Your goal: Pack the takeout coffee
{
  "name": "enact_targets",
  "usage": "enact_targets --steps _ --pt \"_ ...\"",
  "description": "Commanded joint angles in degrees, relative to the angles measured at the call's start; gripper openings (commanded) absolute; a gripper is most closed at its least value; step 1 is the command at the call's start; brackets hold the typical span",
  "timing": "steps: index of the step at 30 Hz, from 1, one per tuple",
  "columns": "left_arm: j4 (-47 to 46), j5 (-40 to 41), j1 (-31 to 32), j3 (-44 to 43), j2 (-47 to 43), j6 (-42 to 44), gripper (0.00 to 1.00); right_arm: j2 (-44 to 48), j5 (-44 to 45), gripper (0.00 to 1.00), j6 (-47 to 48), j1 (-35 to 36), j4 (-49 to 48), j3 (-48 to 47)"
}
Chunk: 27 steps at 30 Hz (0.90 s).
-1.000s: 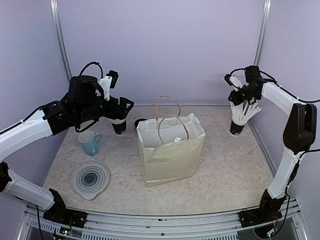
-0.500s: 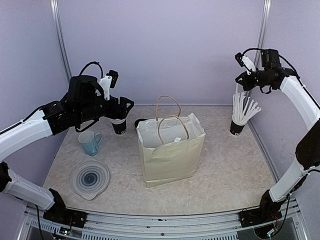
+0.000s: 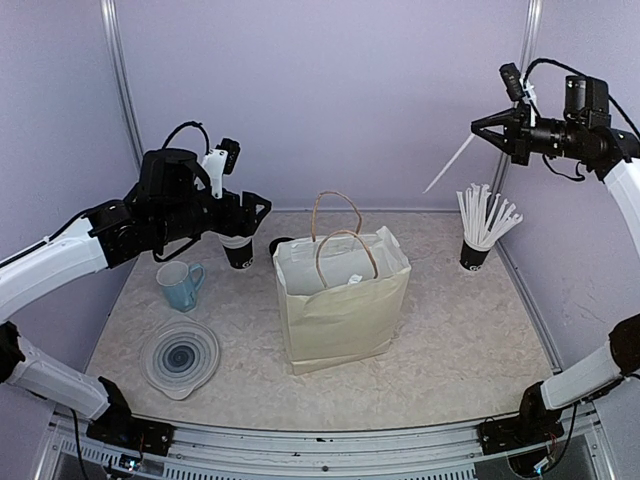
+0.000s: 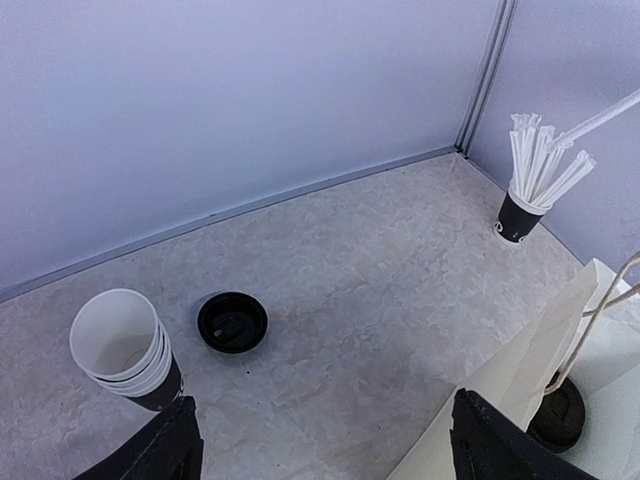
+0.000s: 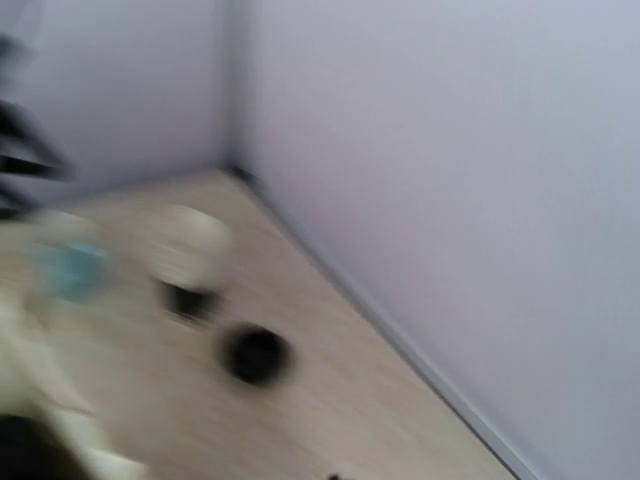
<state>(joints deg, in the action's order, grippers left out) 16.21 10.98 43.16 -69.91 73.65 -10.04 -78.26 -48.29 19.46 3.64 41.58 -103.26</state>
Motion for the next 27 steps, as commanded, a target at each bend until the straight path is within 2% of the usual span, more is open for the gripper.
enact_targets --steps 1,5,8,18,25,26,27 --pt "0.0 0.0 -0.3 -2.0 -0.3 0.0 0.84 3.9 -24.6 0.00 -1.0 1.1 -0.1 -0.1" --pt "0.1 0.3 -0.3 -2.1 -0.6 -0.1 0.83 3.3 -32.6 0.00 -3.6 2.7 -1.9 0.3" --pt "0.3 0.5 -0.3 -2.1 -0.7 -0.1 0.83 2.3 -34.0 0.00 -5.9 5.7 -4.8 1.9" --pt "1.7 2.3 -0.3 -1.6 -1.8 0.1 0.83 -8.5 -31.1 0.00 -4.4 20.7 -3.9 -2.2" --pt "2.3 3.3 -0.4 -0.2 -3.6 -0.1 0.83 -15.3 -21.7 0.00 0.5 30.3 -1.5 -3.2" --pt "2.3 3.4 -0.4 -0.1 -3.8 -0.1 0.83 -16.0 -21.3 0.03 0.4 30.6 -1.5 -2.9" --pt "2.3 3.6 -0.4 0.0 -4.0 0.0 0.84 -16.5 -20.9 0.12 0.4 30.6 -1.5 -2.6"
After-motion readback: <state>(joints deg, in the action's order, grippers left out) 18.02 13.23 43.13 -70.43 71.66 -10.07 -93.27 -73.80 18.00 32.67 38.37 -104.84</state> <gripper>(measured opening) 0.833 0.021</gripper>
